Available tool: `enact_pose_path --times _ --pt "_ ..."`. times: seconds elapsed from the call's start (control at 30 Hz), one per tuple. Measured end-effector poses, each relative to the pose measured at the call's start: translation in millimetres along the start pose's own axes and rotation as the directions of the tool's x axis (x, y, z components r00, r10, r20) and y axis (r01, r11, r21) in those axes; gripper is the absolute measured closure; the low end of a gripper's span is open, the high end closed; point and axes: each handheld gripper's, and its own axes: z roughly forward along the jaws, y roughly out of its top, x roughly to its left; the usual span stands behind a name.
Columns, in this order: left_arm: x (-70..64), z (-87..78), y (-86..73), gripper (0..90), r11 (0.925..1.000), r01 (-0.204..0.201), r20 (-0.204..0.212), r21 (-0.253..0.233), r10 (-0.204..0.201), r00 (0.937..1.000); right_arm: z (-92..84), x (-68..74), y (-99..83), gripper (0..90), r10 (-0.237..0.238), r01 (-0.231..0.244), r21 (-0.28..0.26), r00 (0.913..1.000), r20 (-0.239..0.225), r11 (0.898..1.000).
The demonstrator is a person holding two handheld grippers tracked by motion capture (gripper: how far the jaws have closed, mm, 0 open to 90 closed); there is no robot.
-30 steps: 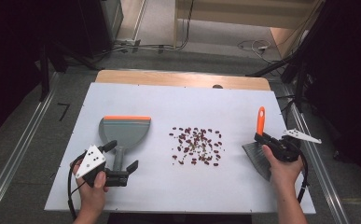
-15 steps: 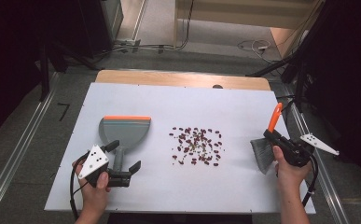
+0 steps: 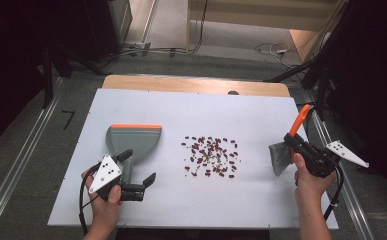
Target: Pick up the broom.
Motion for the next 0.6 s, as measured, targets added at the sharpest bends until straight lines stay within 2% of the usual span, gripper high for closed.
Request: enact_pose_path --times 0.17,0.47,0.6 --pt "-5.8 5.9 6.3 0.0 0.9999 -0.012 0.012 -0.005 0.012 0.9999 5.1 13.2 5.7 69.2 -0.016 0.016 -0.008 0.9995 -0.027 1.000" --pt "-16.2 19.7 17.0 0.0 0.9999 -0.013 0.074 -0.010 0.014 0.9972 15.2 37.7 12.5 69.2 -0.046 0.046 -0.011 0.9964 -0.071 0.999" --pt "-20.0 26.3 21.5 0.0 0.9997 -0.016 0.084 -0.017 0.017 0.9963 21.2 47.4 12.6 69.2 -0.054 0.054 -0.005 0.9951 -0.083 0.999"
